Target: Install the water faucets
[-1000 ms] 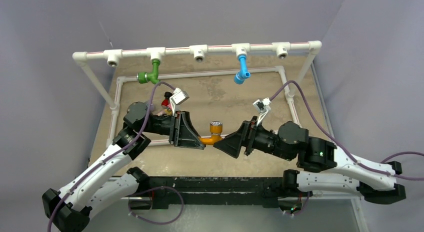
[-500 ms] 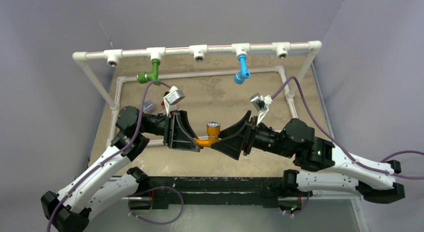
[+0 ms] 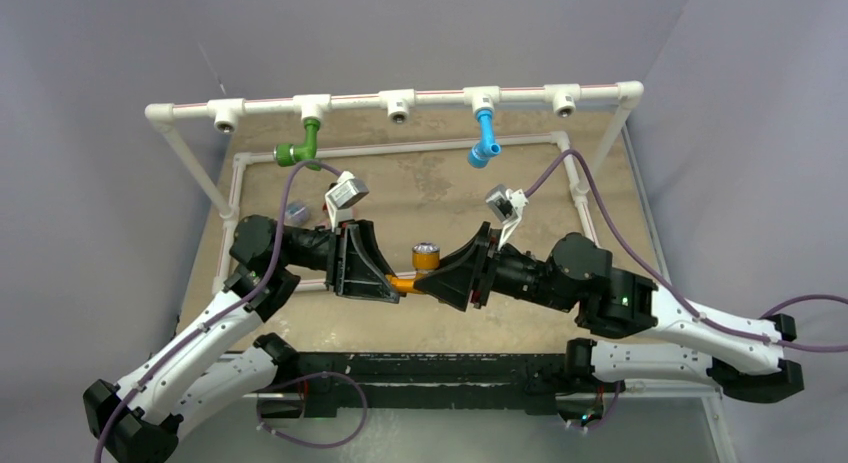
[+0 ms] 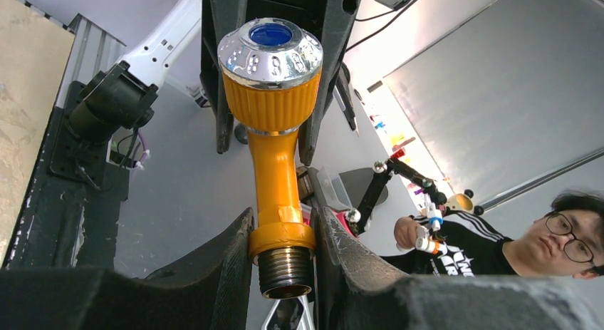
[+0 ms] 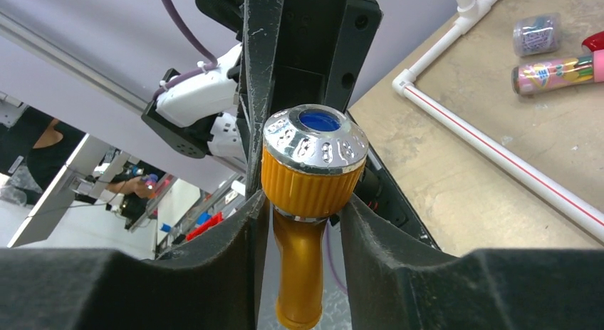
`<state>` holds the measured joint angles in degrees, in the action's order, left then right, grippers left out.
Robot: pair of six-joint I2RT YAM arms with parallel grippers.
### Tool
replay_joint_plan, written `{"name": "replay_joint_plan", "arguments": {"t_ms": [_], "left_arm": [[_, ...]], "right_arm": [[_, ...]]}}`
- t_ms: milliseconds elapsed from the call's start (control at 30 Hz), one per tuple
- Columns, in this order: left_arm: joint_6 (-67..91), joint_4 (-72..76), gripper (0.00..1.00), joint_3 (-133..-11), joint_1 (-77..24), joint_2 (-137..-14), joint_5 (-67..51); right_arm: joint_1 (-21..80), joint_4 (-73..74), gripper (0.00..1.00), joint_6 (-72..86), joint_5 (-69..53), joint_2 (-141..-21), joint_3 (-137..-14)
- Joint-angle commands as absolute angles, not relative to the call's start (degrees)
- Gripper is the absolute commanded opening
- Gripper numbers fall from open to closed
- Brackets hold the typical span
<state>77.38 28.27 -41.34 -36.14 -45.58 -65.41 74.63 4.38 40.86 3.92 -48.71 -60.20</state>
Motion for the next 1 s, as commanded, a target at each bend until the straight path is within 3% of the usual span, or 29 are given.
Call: {"name": "replay_joint_plan", "arguments": {"t_ms": [0, 533, 800, 967], "left_arm": [[77.7, 31.9, 0.0, -41.1, -36.5, -45.4, -64.9], [76.9, 31.9, 0.0, -41.0, -36.4, -44.9, -63.5], [77.0, 31.9, 0.0, -41.0, -36.4, -44.6, -63.0], [76.9, 32.0, 0.0, -40.7, -36.5, -44.5, -62.7]], "right_arm": [[74.9, 3.0, 0.4, 39.5, 4.9, -47.8, -61.8], [74.9, 4.2, 0.46, 39.8, 4.8, -47.4, -61.3], [74.9, 4.9, 0.46, 40.2, 4.8, -47.3, -60.8], [74.9, 5.1, 0.4, 40.4, 4.7, -47.0, -60.7]]}}
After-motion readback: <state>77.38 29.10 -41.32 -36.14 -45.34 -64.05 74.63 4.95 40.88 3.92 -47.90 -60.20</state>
